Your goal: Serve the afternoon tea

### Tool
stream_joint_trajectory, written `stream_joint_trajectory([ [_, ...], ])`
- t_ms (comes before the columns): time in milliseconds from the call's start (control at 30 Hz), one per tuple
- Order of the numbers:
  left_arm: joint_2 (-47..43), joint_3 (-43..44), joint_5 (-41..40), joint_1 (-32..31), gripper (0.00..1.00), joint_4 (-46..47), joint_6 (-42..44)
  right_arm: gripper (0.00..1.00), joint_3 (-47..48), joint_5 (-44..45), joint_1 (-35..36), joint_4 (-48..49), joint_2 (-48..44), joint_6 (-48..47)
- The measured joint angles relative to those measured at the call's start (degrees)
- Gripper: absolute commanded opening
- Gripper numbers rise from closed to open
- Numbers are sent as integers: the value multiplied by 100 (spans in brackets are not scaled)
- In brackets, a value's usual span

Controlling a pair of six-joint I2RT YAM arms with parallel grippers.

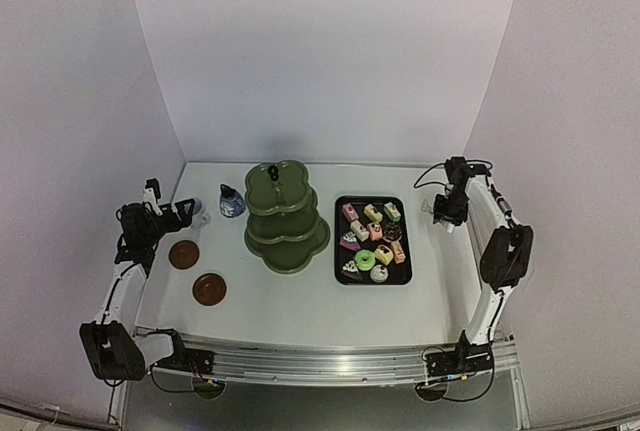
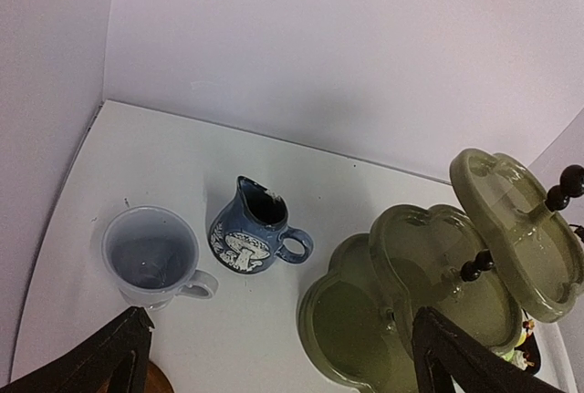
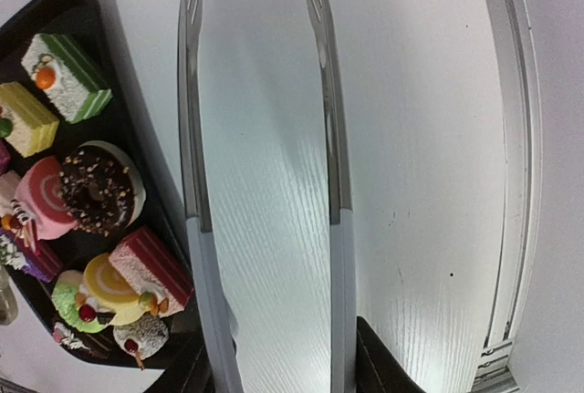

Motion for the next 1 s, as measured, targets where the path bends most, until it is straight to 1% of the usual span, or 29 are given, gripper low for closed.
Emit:
stream_joint_trajectory([
  [167,0,0,23,0,100,79,0,37,577,-102,-3,-576,-21,18],
  [333,0,0,53,0,100,197,-1,37,532,94,164,-732,-284,-103],
  [467,0,0,62,0,100,307,9,38,-46,461,846,-554,-1048,-420],
  [633,0,-2,141,0,100,471,16,38,-994,550,1824,-467,-2202,-687],
  [800,8,-2,211,0,100,578,28,38,-1779,572,2142,-500,-2794,-676],
  [1000,105,-2,308,0,100,633,38,38,-2179,556,2348,-655,-2868,-771],
])
